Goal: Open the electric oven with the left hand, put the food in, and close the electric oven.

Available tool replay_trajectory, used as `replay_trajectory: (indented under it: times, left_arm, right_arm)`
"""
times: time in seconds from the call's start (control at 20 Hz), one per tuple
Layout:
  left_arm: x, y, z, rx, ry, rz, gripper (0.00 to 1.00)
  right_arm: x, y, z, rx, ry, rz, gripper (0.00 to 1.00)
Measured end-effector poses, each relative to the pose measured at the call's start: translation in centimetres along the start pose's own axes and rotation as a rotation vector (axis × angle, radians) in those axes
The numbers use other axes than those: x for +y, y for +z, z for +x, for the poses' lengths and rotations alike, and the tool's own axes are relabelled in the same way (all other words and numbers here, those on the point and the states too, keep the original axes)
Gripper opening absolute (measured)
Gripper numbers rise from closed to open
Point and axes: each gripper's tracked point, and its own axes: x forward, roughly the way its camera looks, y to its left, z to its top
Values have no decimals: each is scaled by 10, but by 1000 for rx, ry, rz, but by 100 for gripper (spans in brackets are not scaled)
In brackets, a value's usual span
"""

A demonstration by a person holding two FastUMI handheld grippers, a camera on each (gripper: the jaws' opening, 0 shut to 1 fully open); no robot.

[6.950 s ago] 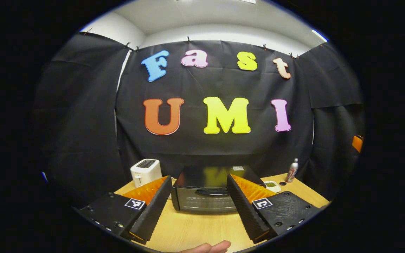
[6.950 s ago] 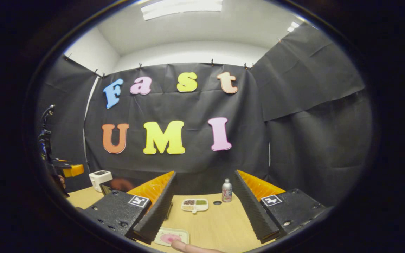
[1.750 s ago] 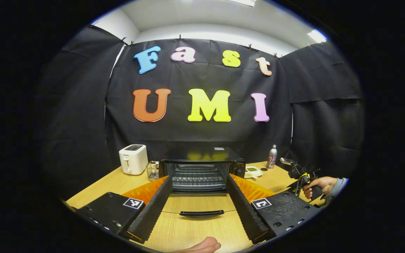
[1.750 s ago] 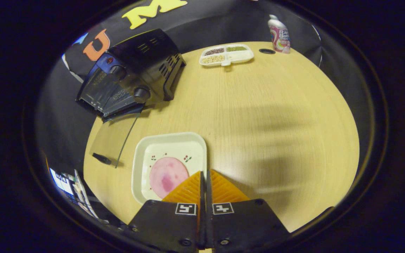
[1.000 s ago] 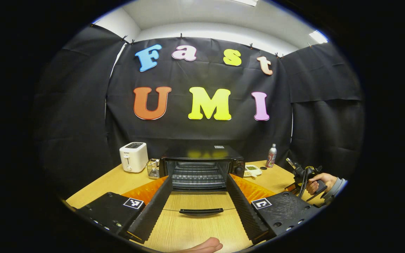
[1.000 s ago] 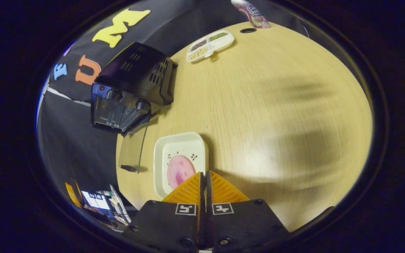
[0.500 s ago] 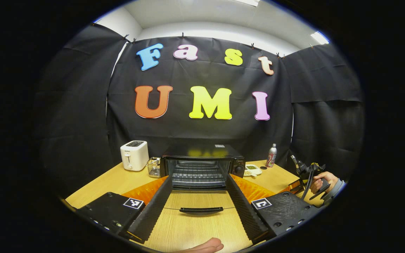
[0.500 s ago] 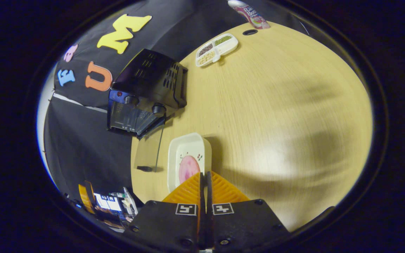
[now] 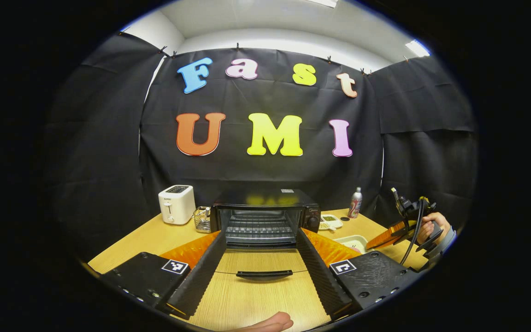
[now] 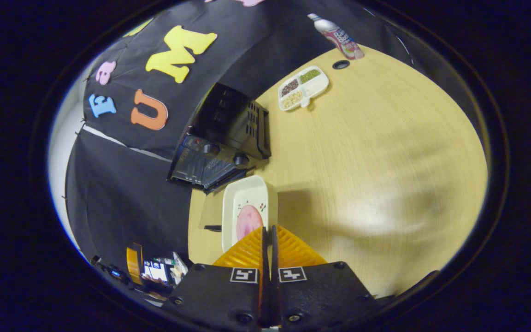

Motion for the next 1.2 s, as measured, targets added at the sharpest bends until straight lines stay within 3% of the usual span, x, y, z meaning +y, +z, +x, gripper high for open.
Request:
replay_trajectory:
  times: [0.05, 0.45, 0.7, 1.05, 1.1, 1.2]
  left_arm:
    - [2, 0, -2, -2, -1, 0, 95]
    - [43, 5, -34, -35, 26, 5, 95]
    - [79, 3, -53, -41, 62, 5, 95]
    - [120, -7, -73, -40, 131, 14, 95]
    - [125, -8, -73, -40, 133, 11, 95]
    - [133, -12, -76, -36, 144, 9, 95]
  right_arm:
    - [11, 0, -1, -6, 10, -2, 0]
    - [99, -12, 40, -2, 81, 0, 4]
    - [141, -35, 90, 28, 75, -19, 0]
    - [176, -50, 170, 21, 30, 51, 4]
    - [181, -50, 180, 12, 31, 72, 0]
    - [192, -53, 198, 9, 54, 118, 4]
